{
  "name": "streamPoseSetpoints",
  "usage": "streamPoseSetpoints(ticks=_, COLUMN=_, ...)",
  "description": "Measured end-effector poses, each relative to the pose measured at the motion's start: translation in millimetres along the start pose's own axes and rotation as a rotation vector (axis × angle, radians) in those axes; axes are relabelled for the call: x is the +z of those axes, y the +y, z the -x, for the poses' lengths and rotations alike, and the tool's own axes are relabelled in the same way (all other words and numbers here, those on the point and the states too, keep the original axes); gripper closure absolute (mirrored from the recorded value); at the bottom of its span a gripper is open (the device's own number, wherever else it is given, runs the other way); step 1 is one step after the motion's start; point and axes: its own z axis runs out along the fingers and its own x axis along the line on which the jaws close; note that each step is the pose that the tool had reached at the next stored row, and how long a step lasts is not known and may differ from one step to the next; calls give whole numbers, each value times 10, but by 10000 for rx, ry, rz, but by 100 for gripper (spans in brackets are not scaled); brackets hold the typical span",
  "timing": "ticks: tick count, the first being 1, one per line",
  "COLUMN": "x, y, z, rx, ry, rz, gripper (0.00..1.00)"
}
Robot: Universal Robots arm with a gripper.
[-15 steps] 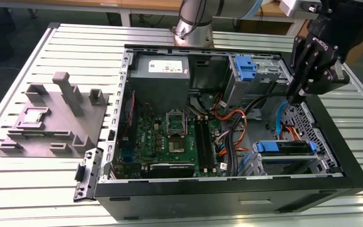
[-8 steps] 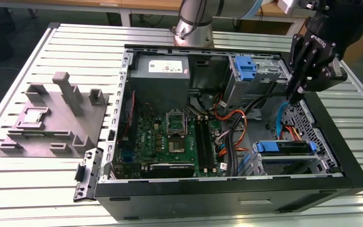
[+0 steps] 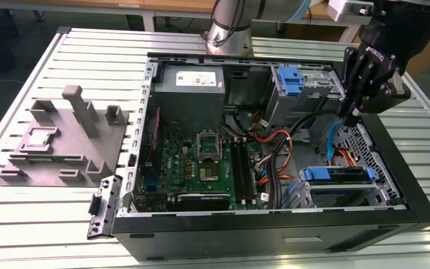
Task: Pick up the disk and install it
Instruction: 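Insert the second disk wire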
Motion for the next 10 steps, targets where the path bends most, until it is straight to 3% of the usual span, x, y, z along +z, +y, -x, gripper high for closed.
streamPoseSetpoints(ticks=3, x=25, y=0, z=5, rx=1, ry=180, rz=-14, gripper=71)
streamPoseSetpoints(ticks=4, x=35, y=0, z=6, rx=2, ry=237, rz=-19, gripper=78)
streamPoseSetpoints(ticks=8, x=72, y=0, z=13, rx=4, ry=432, rz=-35, gripper=89)
streamPoseSetpoints(ticks=10, x=83, y=0, z=15, rx=5, ry=569, rz=-46, gripper=89)
